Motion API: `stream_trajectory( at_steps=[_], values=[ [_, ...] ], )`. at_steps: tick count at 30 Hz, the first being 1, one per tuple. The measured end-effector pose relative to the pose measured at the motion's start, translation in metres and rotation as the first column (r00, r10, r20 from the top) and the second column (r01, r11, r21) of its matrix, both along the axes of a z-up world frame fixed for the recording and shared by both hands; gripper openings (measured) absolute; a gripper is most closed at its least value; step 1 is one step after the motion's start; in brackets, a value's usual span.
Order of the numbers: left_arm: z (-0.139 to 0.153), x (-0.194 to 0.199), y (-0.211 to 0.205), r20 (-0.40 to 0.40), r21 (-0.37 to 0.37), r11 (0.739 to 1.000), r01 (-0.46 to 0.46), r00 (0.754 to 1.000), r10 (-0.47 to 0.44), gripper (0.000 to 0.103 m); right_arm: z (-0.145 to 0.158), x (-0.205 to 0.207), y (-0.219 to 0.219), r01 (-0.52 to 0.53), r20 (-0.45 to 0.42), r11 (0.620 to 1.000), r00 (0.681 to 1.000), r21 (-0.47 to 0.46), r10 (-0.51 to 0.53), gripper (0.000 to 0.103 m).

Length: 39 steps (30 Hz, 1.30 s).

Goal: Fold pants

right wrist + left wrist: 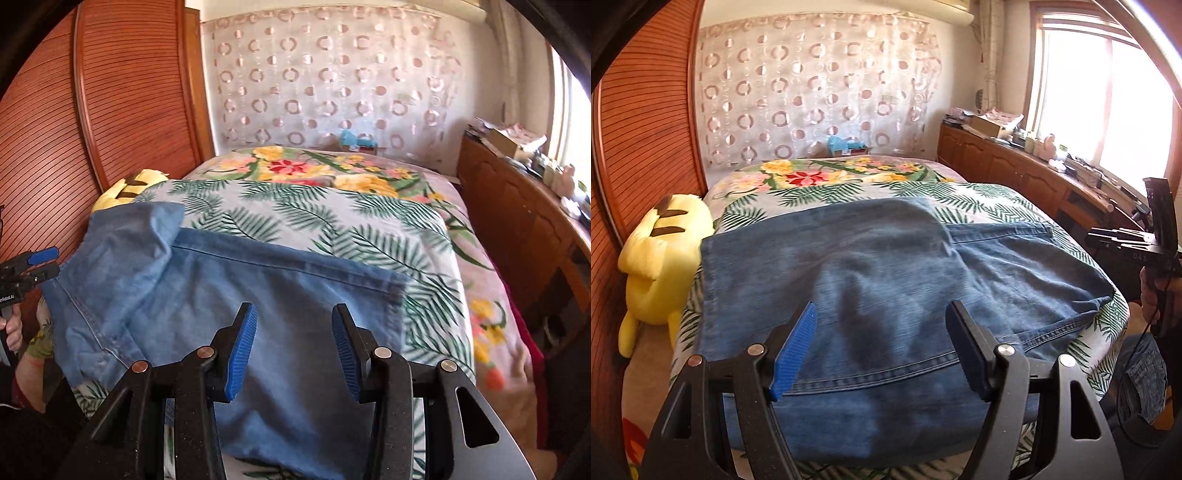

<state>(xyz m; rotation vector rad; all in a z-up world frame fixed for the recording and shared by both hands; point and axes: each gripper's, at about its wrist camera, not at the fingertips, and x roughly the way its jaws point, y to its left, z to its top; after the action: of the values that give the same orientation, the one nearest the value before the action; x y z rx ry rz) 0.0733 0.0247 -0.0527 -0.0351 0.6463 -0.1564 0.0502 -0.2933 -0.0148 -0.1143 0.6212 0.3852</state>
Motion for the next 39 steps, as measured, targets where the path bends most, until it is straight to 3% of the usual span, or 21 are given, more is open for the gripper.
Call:
stream_trajectory(
  at_steps=[10,22,35,39],
  values=[
    [-0.011,0.008,-0.039,-0.036,0.023,0.996,0.083,0.996,-0.082,0.073,-0.019,-0.029,-0.036,0.11,-0.08,0.994,0.991,0.018,-0.108,0.045],
    [-0.041,0.007,-0.056,-0.116,0.01,0.994,0.108,0.988,-0.106,0.073,-0.013,-0.032,-0.043,0.171,-0.114,0.985,0.979,0.023,-0.167,0.047],
    [-0.05,-0.001,-0.058,-0.082,0.014,0.995,0.101,0.992,-0.1,0.078,-0.034,-0.032,-0.046,0.189,-0.187,0.981,0.966,0.05,-0.176,0.047],
    [-0.05,0.0,-0.058,-0.079,0.021,0.995,0.099,0.992,-0.097,0.079,-0.037,-0.033,-0.045,0.19,-0.174,0.981,0.968,0.033,-0.182,0.047]
  ],
)
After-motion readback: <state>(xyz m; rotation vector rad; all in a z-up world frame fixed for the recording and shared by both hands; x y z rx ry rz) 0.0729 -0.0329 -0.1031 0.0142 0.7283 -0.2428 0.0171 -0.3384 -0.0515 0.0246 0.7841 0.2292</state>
